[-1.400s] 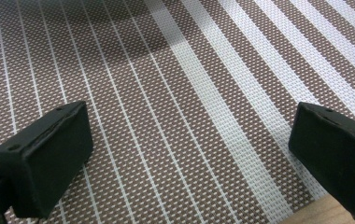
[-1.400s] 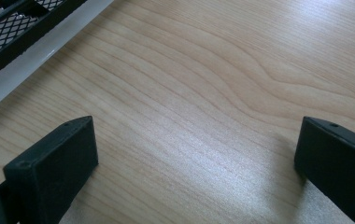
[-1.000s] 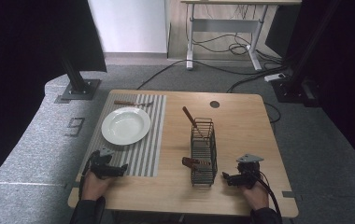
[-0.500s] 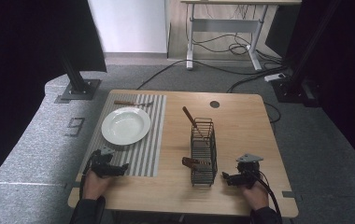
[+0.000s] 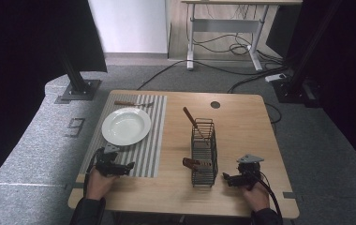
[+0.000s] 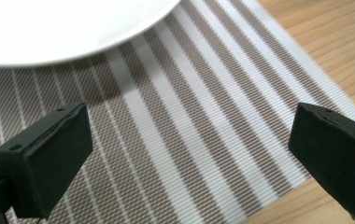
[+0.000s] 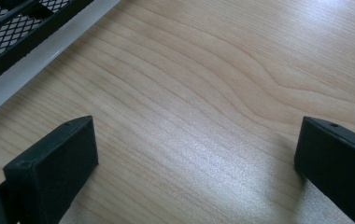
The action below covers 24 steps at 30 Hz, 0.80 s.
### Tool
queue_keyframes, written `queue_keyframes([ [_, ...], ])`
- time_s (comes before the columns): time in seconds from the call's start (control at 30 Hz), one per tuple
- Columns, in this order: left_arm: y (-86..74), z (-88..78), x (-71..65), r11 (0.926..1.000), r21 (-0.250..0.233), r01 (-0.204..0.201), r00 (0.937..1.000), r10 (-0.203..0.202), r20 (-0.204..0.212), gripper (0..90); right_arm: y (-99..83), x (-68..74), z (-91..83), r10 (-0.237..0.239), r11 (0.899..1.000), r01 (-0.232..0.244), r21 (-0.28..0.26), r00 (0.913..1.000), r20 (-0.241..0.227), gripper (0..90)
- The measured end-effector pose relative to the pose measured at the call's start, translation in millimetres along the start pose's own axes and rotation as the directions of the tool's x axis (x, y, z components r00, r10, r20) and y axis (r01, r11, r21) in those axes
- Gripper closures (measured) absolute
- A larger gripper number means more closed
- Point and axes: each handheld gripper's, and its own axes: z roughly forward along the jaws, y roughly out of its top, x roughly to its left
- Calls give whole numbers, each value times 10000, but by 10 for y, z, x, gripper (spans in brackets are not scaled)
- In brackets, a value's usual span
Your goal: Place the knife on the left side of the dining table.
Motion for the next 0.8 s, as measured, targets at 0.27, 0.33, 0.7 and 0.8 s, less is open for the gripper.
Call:
queue_keyframes([
  [0.27,182,-6,-131,9998,-40,-218,9993,219,291,0,0,0,0,0,10000,0,-4,10000,-1,0],
  [0.33,235,-22,-163,9994,-42,-332,9990,333,312,0,-1,1,0,11,10000,-11,-4,10000,6,0],
  [0.7,467,-56,-259,9993,-137,-358,9982,364,471,1,-1,4,0,25,10000,-25,-6,10000,26,0],
  [0.8,541,-59,-305,9985,-227,-496,9965,510,659,0,0,5,0,29,10000,-28,-7,10000,34,0],
])
